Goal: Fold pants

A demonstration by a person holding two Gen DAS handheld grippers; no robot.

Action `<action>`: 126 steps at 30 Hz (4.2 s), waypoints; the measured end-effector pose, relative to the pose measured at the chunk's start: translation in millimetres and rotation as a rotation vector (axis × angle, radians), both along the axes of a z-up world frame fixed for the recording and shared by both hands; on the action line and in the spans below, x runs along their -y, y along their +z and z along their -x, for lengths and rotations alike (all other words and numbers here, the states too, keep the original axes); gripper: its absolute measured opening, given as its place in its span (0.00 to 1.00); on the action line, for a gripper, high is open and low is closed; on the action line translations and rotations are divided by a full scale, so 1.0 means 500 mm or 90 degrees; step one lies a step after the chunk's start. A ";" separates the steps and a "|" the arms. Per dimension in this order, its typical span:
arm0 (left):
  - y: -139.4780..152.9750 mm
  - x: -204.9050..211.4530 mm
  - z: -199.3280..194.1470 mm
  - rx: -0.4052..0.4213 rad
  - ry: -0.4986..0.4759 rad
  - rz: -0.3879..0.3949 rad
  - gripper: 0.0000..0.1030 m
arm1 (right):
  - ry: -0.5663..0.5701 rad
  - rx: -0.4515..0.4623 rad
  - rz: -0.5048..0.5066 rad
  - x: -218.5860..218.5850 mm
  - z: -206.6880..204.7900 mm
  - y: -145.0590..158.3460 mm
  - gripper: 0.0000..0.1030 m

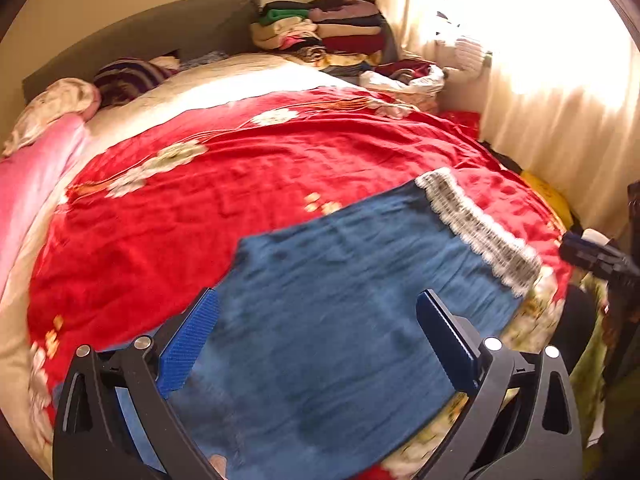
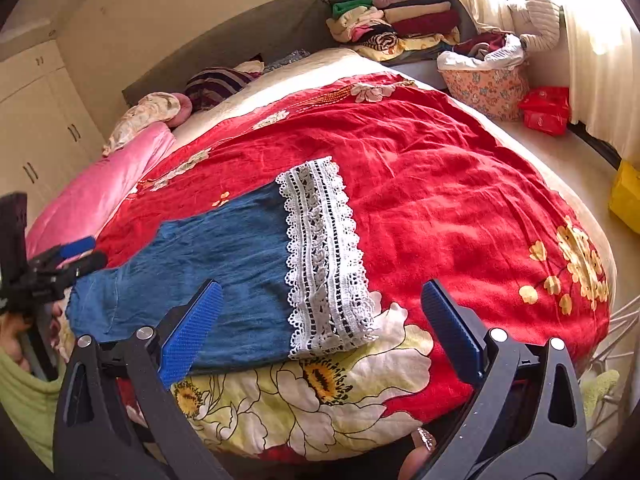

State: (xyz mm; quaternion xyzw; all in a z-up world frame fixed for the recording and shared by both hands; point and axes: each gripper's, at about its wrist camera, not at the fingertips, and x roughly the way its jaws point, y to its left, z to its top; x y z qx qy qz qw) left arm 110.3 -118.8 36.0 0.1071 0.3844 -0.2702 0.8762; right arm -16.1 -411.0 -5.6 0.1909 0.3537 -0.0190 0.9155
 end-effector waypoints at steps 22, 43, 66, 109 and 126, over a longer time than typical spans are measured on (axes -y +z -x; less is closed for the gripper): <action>-0.068 0.275 -0.186 -0.063 -0.150 -0.038 0.96 | 0.007 -0.055 -0.070 -0.001 -0.041 -0.084 0.91; -0.173 0.369 -0.249 -0.197 -0.248 0.020 0.55 | 0.021 -0.052 -0.100 -0.002 -0.074 -0.123 0.52; -0.092 0.230 -0.221 -0.148 -0.213 0.193 0.14 | 0.193 0.106 -0.121 -0.091 -0.088 -0.073 0.18; -0.190 -0.199 -0.219 -0.256 0.160 0.318 0.17 | 0.502 0.089 0.344 -0.566 -0.028 -0.082 0.14; -0.148 -0.237 -0.154 -0.142 0.170 0.242 0.41 | 0.559 0.086 0.191 -0.536 -0.005 -0.049 0.47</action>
